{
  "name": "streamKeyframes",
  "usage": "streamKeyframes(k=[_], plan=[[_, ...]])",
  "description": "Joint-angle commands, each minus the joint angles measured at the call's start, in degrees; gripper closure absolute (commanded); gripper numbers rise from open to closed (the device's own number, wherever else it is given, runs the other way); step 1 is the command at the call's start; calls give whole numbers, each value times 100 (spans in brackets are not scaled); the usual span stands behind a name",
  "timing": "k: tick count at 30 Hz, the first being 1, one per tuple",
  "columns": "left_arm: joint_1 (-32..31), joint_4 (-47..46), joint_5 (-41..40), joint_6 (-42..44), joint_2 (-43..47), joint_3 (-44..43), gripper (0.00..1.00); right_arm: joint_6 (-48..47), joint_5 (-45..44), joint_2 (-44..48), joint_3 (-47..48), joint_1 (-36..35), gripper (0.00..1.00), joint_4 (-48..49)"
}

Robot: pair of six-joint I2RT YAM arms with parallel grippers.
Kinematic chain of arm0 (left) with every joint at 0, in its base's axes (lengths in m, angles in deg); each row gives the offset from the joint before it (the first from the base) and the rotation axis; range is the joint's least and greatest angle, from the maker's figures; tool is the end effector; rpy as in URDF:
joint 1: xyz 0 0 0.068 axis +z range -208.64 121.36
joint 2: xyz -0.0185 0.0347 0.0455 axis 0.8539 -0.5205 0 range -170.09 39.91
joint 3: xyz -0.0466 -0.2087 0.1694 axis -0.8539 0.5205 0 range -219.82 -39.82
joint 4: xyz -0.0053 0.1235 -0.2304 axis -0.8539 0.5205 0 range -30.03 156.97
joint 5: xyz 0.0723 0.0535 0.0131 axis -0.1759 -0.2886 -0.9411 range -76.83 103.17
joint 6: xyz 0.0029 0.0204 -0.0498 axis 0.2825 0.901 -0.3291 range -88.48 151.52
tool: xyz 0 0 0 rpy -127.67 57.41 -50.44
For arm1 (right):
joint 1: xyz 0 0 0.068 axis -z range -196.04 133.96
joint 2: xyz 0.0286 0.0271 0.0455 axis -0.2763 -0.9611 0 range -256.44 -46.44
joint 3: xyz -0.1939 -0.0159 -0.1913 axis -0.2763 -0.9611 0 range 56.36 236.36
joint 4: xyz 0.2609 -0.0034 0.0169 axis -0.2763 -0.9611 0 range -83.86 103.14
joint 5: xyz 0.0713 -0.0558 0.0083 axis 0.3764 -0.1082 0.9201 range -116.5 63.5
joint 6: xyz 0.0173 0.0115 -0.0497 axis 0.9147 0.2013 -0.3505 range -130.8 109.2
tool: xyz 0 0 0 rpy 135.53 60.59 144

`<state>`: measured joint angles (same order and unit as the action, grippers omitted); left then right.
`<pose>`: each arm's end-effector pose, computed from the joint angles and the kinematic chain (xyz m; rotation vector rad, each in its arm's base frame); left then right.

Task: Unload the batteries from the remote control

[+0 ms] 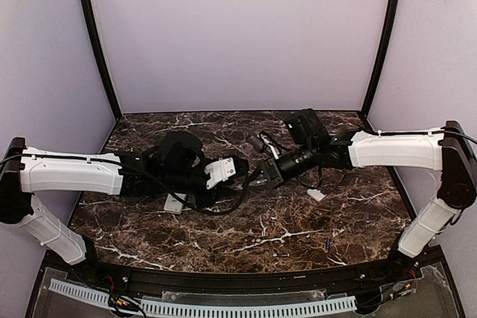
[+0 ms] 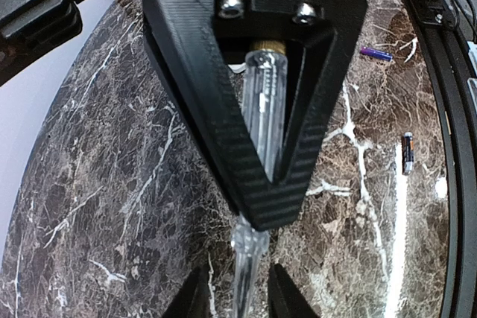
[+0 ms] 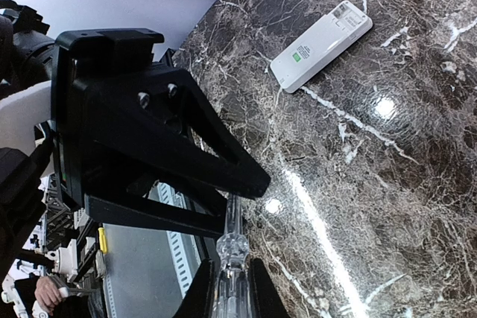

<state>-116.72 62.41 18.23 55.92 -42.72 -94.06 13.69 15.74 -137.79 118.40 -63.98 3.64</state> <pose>0.1687 -0.2769 0.2555 1.4493 1.5718 -0.4420 0.2151 0.2740 0.2470 -0.9380 2.2972 1.4510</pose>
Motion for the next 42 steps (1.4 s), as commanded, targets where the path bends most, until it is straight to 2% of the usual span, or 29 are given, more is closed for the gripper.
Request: streamKeyframes(k=[1,9,15,20,26,36,37,41,42], plan=[[-34,-102,149,18,-121,-217,79,-50,100,-78,152,-91,100,46],[-61,-144,275,-50,-190,-240,99,-23,84,-122,155,-119,100,54],[-72,-221,275,-237,-133,-135,100,-32,-72,-51,162,-119,100,46],[-74,-436,37,-535,-10,46,100,-71,-382,82,167,-118,83,-79],[-73,-554,-119,-773,157,275,100,-89,-642,223,153,-110,56,-146],[-72,-648,-423,-1212,210,536,100,-88,-1474,670,19,-48,35,-253],[-67,-652,-668,-1329,198,554,100,-73,-1593,728,-12,-34,32,-262],[-65,-648,-1153,-1906,101,634,100,-3,-2152,952,-148,29,15,-295],[-64,-644,-1234,-2037,64,647,100,10,-2317,1008,-167,43,7,-324]])
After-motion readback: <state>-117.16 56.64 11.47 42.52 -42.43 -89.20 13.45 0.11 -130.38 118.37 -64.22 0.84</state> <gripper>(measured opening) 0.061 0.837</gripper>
